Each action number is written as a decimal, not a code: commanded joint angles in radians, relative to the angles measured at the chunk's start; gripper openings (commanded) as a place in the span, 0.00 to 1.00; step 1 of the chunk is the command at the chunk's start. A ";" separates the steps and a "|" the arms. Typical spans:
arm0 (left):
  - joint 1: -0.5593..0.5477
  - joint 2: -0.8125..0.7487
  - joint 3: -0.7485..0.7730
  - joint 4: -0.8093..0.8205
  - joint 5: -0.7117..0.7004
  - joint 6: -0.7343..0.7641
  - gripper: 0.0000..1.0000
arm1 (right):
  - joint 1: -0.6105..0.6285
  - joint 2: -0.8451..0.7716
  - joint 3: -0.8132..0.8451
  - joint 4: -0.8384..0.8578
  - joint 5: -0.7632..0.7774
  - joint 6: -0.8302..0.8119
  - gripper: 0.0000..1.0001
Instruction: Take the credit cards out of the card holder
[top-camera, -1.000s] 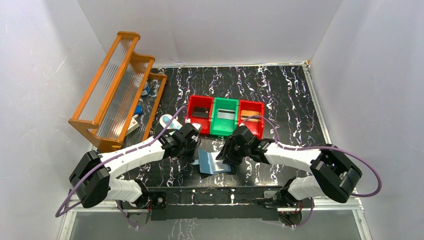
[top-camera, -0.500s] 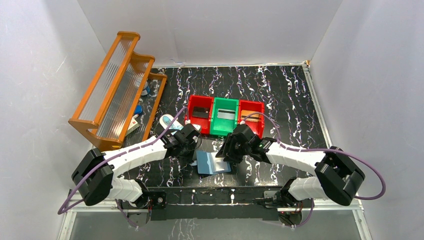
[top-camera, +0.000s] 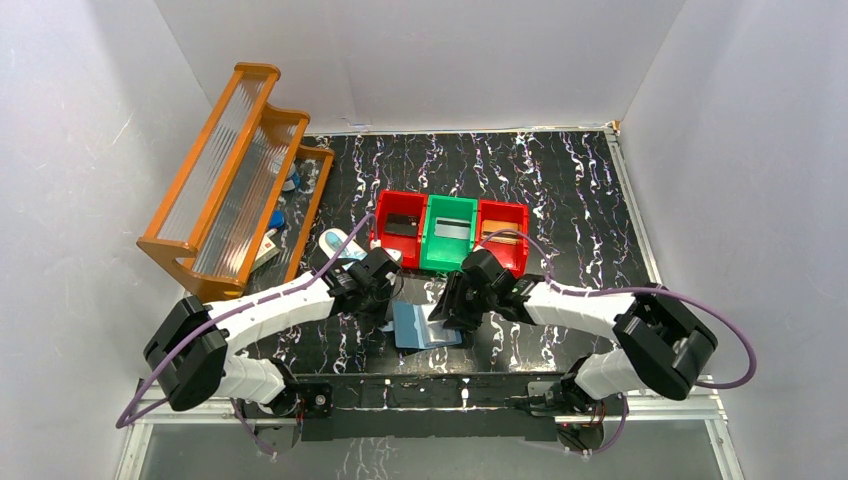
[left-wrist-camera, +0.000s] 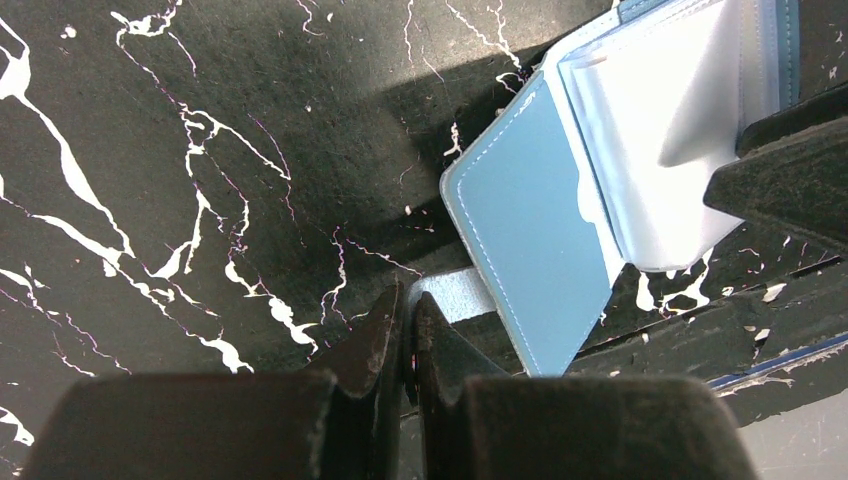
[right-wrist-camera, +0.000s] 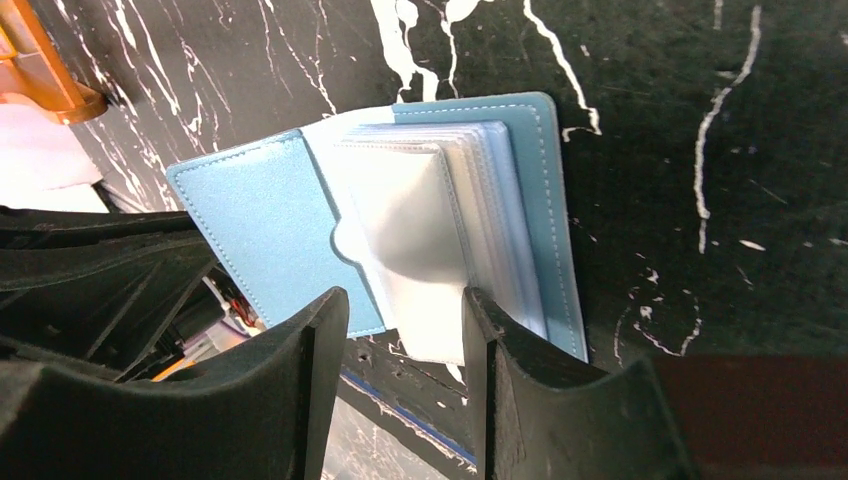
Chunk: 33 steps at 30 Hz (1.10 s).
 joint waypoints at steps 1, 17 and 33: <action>-0.003 0.012 -0.014 -0.016 -0.003 0.003 0.00 | -0.002 0.031 0.018 0.076 -0.063 -0.020 0.55; -0.002 0.035 -0.065 0.036 -0.019 -0.029 0.00 | -0.002 0.160 0.070 0.367 -0.266 0.000 0.57; -0.002 0.042 -0.075 0.079 -0.050 -0.068 0.00 | 0.020 0.219 0.056 0.560 -0.351 0.061 0.59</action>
